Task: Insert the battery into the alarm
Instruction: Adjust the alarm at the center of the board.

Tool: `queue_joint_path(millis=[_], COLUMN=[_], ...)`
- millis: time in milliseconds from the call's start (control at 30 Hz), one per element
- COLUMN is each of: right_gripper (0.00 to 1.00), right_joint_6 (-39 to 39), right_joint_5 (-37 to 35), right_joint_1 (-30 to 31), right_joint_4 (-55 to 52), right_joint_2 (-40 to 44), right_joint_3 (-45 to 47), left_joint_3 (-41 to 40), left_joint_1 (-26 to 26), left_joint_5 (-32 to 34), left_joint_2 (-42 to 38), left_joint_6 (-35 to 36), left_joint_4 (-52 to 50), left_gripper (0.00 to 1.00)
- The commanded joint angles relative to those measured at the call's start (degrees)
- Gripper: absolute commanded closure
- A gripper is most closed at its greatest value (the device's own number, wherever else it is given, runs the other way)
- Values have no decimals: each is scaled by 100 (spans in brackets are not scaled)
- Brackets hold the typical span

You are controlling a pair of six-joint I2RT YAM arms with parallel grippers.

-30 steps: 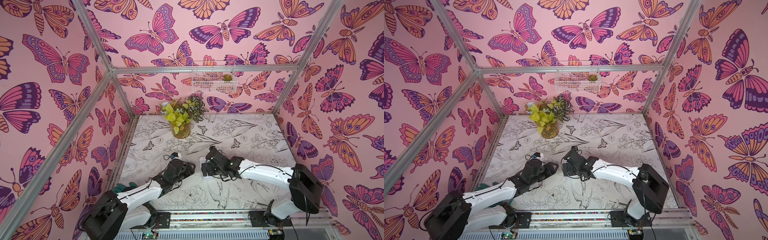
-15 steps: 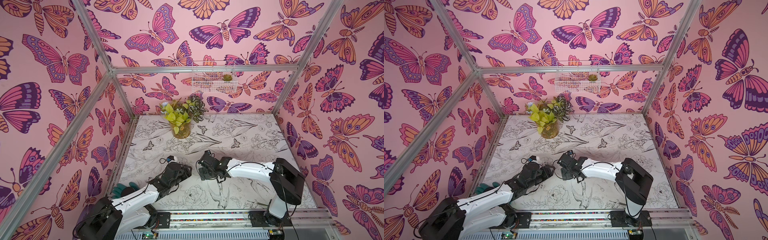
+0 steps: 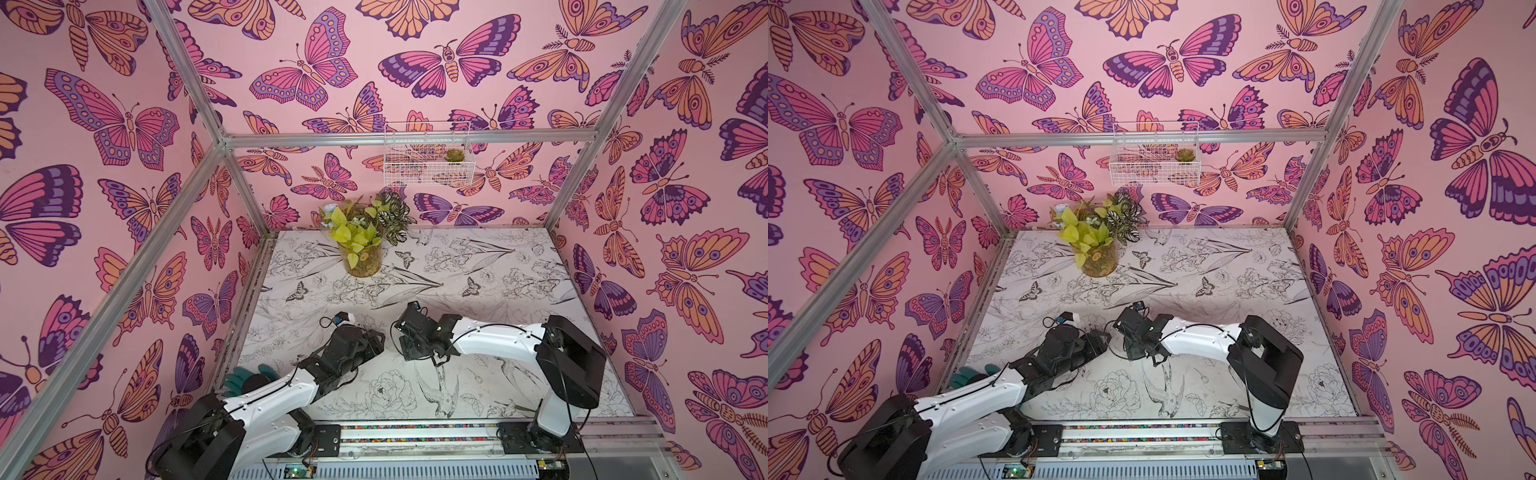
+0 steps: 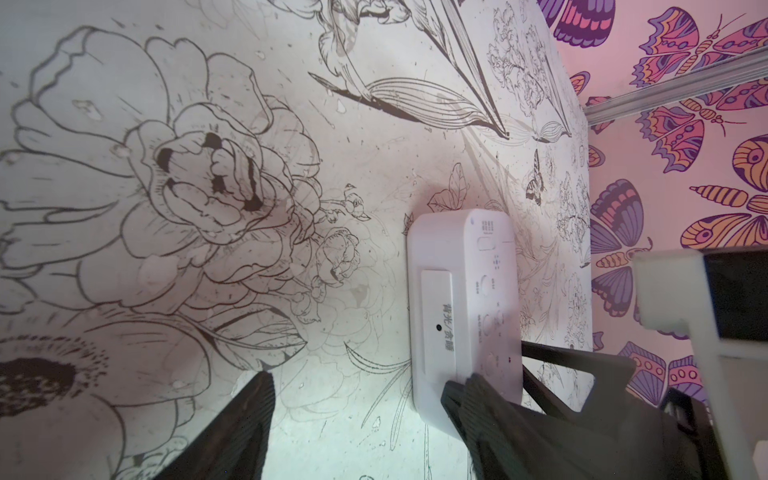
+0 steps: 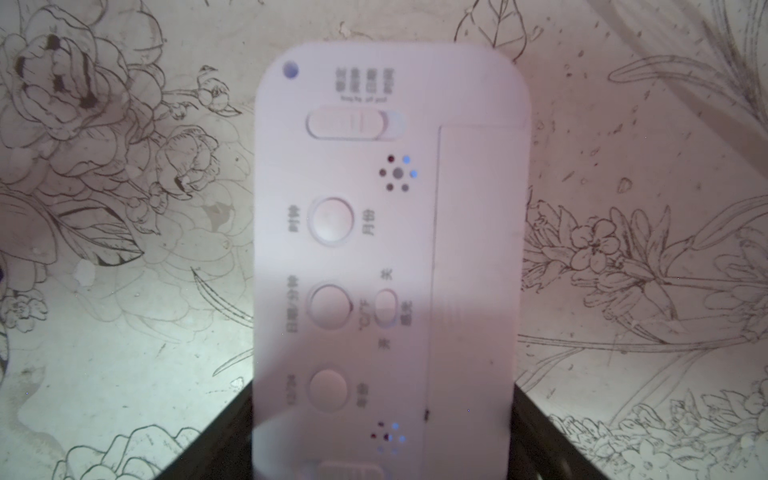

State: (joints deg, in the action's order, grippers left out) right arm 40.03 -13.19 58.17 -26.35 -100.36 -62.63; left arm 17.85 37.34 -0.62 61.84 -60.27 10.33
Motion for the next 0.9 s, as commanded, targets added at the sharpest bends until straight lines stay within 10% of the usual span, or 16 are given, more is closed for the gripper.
queue_joint_path(millis=[0, 500, 867], right_gripper=[38, 40, 40], right_joint_6=[-48, -206, -132], right_joint_5=[48, 762, 1007], right_joint_1=[22, 28, 10], right_joint_4=[241, 1318, 1401], right_joint_2=[383, 1827, 1941], right_joint_3=[196, 977, 1064], left_joint_3=[142, 576, 487], left_joint_1=[-50, 159, 189], left_joint_5=[-385, -1079, -1186], left_joint_2=[94, 988, 1235], left_joint_6=[3, -683, -890], left_joint_4=[89, 1660, 2150], left_gripper=[19, 10, 51])
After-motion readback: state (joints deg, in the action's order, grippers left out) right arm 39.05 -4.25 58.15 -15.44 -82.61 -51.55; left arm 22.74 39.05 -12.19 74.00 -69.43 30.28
